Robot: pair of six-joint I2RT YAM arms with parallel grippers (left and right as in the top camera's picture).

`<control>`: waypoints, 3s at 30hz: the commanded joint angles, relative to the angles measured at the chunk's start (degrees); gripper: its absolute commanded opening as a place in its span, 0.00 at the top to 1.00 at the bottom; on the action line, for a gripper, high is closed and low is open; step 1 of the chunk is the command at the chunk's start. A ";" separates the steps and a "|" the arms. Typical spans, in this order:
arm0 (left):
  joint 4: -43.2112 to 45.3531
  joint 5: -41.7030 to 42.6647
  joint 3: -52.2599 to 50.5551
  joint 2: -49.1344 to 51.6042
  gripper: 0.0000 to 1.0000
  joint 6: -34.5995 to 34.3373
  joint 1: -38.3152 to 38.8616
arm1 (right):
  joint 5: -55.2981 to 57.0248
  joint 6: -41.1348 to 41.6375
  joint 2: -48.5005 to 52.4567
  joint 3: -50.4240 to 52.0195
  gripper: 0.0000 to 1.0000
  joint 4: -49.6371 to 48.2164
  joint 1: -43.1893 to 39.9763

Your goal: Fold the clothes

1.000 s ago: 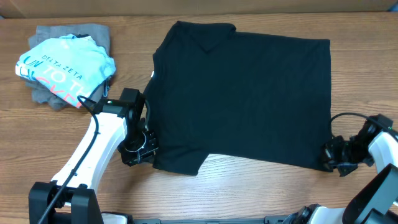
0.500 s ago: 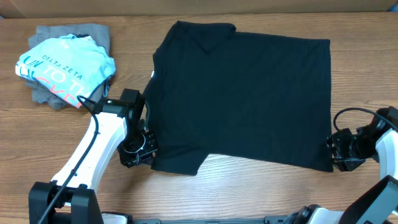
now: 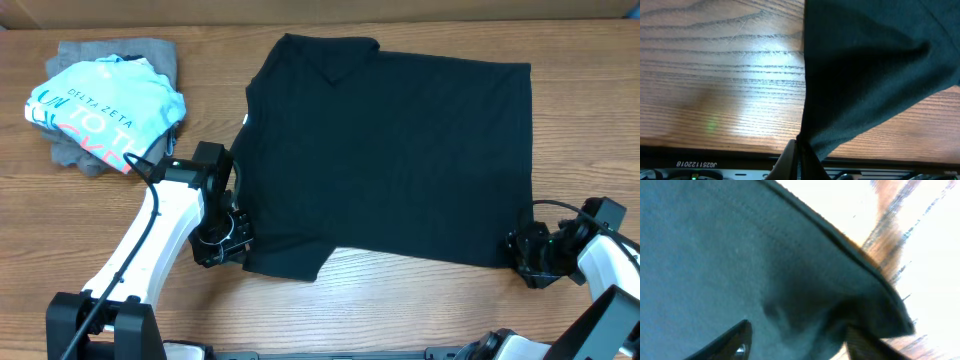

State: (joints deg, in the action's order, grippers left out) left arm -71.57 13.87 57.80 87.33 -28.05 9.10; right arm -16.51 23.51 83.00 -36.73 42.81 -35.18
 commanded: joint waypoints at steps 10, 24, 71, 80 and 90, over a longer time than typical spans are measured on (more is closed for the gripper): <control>0.04 -0.79 1.31 -1.33 0.96 1.92 -0.31 | -1.36 -0.15 -0.44 -9.68 0.96 13.86 0.22; -5.86 -0.63 1.31 -14.67 0.96 0.09 -2.67 | -1.22 -1.14 -7.45 -15.87 0.96 27.34 0.24; 51.89 11.67 1.31 -7.82 0.96 2.40 -2.64 | -1.81 14.12 3.17 -15.72 0.96 5.86 0.24; 55.60 11.67 1.31 -2.80 0.95 2.34 -1.75 | -1.84 15.58 3.17 -15.72 0.96 4.02 0.31; 57.79 10.82 1.31 2.19 0.89 2.38 -0.07 | -3.13 17.70 3.17 -15.72 0.85 0.31 2.12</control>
State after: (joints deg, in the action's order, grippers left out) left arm -14.52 24.88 58.00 88.38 -25.52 8.67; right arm -19.25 40.18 86.21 -51.44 44.27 -34.20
